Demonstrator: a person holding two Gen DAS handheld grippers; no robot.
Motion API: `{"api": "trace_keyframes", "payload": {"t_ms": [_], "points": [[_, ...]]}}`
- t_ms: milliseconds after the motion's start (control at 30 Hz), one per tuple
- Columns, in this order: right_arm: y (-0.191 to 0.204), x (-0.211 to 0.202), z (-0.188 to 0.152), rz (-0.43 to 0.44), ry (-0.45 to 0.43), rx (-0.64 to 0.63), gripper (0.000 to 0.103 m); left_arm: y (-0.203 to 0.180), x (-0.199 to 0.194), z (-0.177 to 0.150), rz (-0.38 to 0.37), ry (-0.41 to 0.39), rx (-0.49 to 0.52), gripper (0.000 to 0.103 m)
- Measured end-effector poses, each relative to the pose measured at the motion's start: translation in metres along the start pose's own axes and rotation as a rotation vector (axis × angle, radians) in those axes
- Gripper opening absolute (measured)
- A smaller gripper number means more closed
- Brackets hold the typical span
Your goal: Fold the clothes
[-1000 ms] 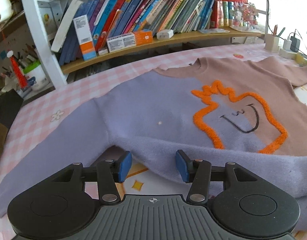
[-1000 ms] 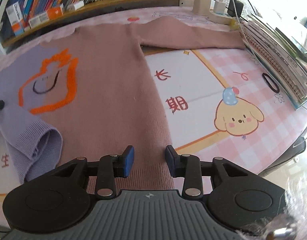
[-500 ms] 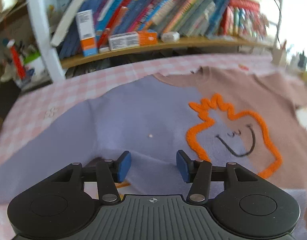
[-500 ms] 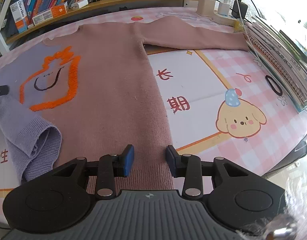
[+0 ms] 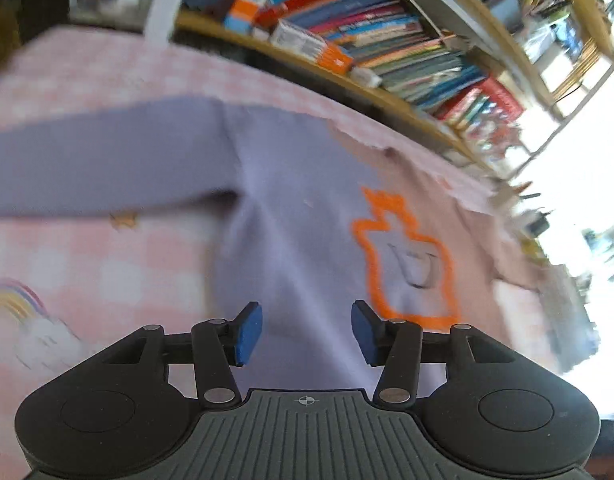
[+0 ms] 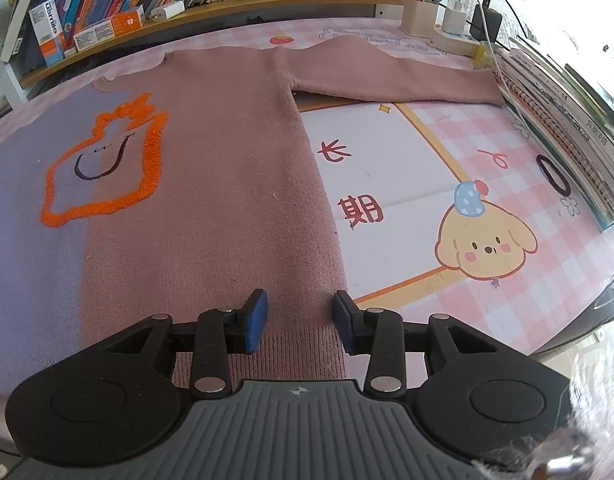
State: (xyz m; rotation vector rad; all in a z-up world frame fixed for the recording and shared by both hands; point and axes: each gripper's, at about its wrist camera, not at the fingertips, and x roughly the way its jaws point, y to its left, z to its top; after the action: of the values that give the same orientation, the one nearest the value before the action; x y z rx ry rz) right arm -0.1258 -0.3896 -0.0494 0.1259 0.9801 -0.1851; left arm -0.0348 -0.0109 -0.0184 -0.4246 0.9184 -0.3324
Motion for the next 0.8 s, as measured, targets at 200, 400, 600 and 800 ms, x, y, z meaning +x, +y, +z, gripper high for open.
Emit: {"api": "trace_keyframes", "payload": {"t_ms": [200,400,600,800], "points": [[0.0,0.0,0.0,0.0,0.001,0.001,0.036,-0.005,0.008,-0.004,0.14,-0.012,0.1,0.048],[0.001,0.0,0.0,-0.004,0.003,0.008,0.036,-0.008,0.025,-0.002,0.273,-0.018,0.232,0.046],[-0.002,0.001,0.002,-0.014,-0.009,0.026,0.033,-0.004,0.042,0.02,0.299,-0.052,0.236,0.043],[0.0,0.004,0.006,0.007,-0.049,0.002,0.011,-0.002,0.059,0.04,0.318,-0.072,0.222,0.007]]}}
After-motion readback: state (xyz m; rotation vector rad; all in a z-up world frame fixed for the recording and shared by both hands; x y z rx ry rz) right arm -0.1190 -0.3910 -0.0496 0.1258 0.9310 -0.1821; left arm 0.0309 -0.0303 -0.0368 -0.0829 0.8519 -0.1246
